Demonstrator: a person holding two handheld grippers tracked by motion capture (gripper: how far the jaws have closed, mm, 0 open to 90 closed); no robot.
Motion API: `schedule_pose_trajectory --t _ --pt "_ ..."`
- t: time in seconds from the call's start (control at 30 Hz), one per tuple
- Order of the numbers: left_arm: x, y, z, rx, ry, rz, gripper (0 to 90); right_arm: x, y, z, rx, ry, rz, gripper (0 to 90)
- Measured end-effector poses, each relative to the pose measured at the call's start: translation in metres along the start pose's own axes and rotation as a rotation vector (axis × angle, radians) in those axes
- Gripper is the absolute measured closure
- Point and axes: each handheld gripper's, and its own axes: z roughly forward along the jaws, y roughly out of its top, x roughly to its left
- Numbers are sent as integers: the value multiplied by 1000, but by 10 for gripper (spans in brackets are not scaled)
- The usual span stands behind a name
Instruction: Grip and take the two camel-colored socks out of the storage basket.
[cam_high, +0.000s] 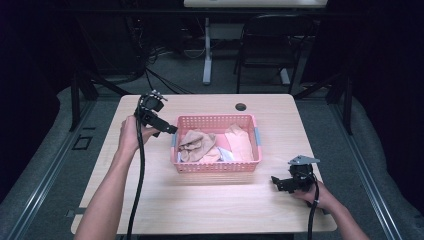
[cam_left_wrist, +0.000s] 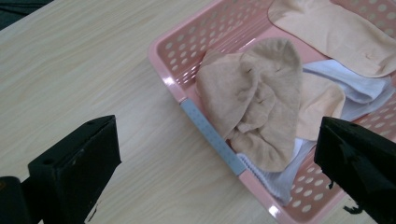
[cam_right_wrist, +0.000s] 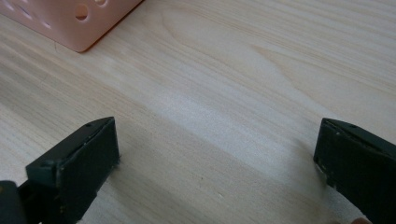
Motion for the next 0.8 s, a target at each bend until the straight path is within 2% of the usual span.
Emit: schedule_pose_trajectory --t 0.07,0.27,0.37,0.43,0.53,0.6,0.63,0.8 --pt "-6 7 10 9 -10 24 1 0 0 0 0 -1 0 0" --pt "-17 17 34 33 -36 38 2 0 0 0 1 0 -1 0" --pt "-20 19 42 47 -28 47 2 0 0 0 1 -3 -2 0" --pt "-25 24 54 68 -14 70 2 0 0 0 0 1 -1 0" --pt "-28 26 61 84 -14 74 5 0 0 0 2 -2 -2 0" --pt "-32 27 69 92 -25 80 16 0 0 0 2 -2 -3 0" --pt "-35 28 76 98 -43 89 51 0 0 0 2 -2 -3 0" --pt "-44 27 94 132 -57 111 136 0 0 0 2 -1 -2 0"
